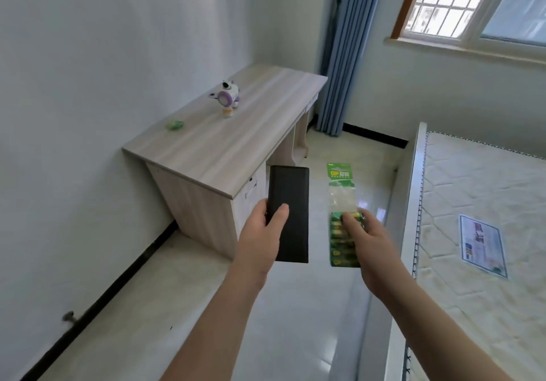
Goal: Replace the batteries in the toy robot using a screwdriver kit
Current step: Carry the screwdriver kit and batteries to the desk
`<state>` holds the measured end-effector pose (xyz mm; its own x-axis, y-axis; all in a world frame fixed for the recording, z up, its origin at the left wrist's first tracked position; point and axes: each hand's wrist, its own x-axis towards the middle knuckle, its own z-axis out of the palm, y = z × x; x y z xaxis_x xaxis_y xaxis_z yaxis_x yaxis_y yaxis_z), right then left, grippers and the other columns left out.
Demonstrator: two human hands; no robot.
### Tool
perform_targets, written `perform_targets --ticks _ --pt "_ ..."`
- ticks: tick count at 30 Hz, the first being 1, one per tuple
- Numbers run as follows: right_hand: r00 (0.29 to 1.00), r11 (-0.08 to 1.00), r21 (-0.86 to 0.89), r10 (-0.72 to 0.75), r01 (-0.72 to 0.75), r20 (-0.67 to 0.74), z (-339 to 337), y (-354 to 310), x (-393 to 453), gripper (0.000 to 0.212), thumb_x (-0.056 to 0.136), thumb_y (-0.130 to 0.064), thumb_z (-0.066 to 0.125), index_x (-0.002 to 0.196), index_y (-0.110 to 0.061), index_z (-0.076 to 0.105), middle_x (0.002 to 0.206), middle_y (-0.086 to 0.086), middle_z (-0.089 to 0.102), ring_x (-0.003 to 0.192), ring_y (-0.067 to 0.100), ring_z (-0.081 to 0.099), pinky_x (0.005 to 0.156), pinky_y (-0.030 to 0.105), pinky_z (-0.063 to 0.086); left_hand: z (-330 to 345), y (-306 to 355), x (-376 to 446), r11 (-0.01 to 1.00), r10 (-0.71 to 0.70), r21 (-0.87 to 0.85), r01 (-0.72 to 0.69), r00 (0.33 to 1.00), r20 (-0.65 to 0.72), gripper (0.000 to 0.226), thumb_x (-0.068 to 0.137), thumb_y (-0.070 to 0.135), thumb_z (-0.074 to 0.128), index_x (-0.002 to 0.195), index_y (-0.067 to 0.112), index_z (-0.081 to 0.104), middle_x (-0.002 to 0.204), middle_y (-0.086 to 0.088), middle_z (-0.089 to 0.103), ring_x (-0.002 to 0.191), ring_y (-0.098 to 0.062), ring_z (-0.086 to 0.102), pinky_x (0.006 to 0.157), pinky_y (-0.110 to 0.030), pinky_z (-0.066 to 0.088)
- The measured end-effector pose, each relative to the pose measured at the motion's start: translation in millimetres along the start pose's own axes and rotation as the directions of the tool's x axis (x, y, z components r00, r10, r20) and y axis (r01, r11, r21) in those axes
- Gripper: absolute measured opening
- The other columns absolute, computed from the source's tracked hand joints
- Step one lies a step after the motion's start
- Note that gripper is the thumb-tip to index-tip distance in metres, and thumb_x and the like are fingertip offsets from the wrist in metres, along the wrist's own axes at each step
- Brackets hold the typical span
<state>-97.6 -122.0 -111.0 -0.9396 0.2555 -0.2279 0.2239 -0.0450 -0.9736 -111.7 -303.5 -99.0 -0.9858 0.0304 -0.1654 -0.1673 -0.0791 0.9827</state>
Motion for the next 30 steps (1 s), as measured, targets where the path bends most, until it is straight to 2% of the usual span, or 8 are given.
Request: perform_targets --ticks 4,7,12,14,19,24,27,30 --pt "0.999 0.999 0.023 -0.038 0.038 -0.006 10 -23 13 0.009 0.097 -0.029 0.053 0.103 -0.026 0.059 0.094 0.009 0.065 0.08 0.022 0.066 0.063 0.034 0.053 6 17 24 0.997 0.065 -0.045 -0.066 0.997 -0.03 0.011 0.095 0.04 0.054 0.102 0.037 0.061 0.101 0.007 0.07 0.099 -0.018 0.067 0.088 -0.047 0.056" --pt "0.995 0.996 0.012 -0.089 0.09 -0.044 8 -47 31 0.005 0.097 -0.03 0.053 0.1 -0.029 0.057 0.095 0.008 0.064 0.081 0.021 0.065 0.067 0.036 0.055 31 31 42 0.983 0.039 -0.176 -0.049 0.997 -0.06 0.017 0.096 0.038 0.053 0.11 0.031 0.06 0.105 0.0 0.068 0.102 -0.023 0.065 0.089 -0.047 0.056" --pt "0.985 0.986 0.039 -0.157 0.16 -0.071 -2 -88 69 0.009 0.098 -0.029 0.052 0.103 -0.023 0.056 0.091 0.009 0.063 0.078 0.022 0.064 0.067 0.037 0.054 71 59 87 0.943 0.017 -0.332 -0.037 0.998 -0.064 0.027 0.095 0.038 0.055 0.12 0.031 0.058 0.11 -0.002 0.067 0.103 -0.022 0.065 0.093 -0.046 0.054" --pt "0.981 0.983 0.047 -0.174 0.179 -0.083 -6 -104 89 0.013 0.098 -0.028 0.052 0.107 -0.02 0.056 0.09 0.008 0.063 0.077 0.022 0.064 0.066 0.037 0.054 81 75 110 0.949 0.052 -0.309 -0.067 0.997 -0.057 0.031 0.094 0.039 0.056 0.124 0.03 0.057 0.112 -0.001 0.067 0.106 -0.021 0.064 0.094 -0.046 0.053" --pt "0.962 0.958 0.098 -0.265 0.27 -0.066 -19 -151 153 0.014 0.098 -0.027 0.052 0.109 -0.019 0.058 0.088 0.007 0.066 0.073 0.018 0.065 0.061 0.033 0.052 101 133 177 0.959 0.212 -0.195 -0.204 0.977 0.016 0.022 0.097 0.032 0.054 0.117 0.026 0.061 0.107 0.002 0.07 0.1 -0.015 0.067 0.084 -0.032 0.056" --pt "0.938 0.929 0.138 -0.344 0.345 -0.026 -21 -206 211 0.011 0.097 -0.028 0.053 0.106 -0.024 0.058 0.089 0.005 0.066 0.076 0.019 0.066 0.067 0.037 0.056 108 195 225 0.94 0.341 -0.063 -0.337 0.937 0.081 0.019 0.098 0.028 0.052 0.113 0.022 0.061 0.104 0.001 0.071 0.094 -0.011 0.069 0.072 -0.022 0.056" --pt "0.933 0.925 0.142 -0.359 0.352 0.022 -9 -225 239 0.007 0.097 -0.031 0.054 0.101 -0.03 0.059 0.093 0.006 0.067 0.081 0.023 0.068 0.071 0.041 0.058 100 212 242 0.928 0.369 0.02 -0.371 0.927 0.07 0.02 0.098 0.03 0.053 0.113 0.021 0.062 0.103 0.0 0.071 0.096 -0.015 0.069 0.082 -0.031 0.057" --pt "0.931 0.928 0.138 -0.358 0.347 0.067 7 -242 270 0.009 0.096 -0.033 0.054 0.103 -0.029 0.059 0.098 0.01 0.068 0.09 0.029 0.068 0.081 0.05 0.057 88 228 265 0.924 0.381 0.028 -0.382 0.924 0.026 0.018 0.097 0.031 0.055 0.109 0.021 0.065 0.099 -0.001 0.072 0.096 -0.02 0.069 0.084 -0.036 0.057"
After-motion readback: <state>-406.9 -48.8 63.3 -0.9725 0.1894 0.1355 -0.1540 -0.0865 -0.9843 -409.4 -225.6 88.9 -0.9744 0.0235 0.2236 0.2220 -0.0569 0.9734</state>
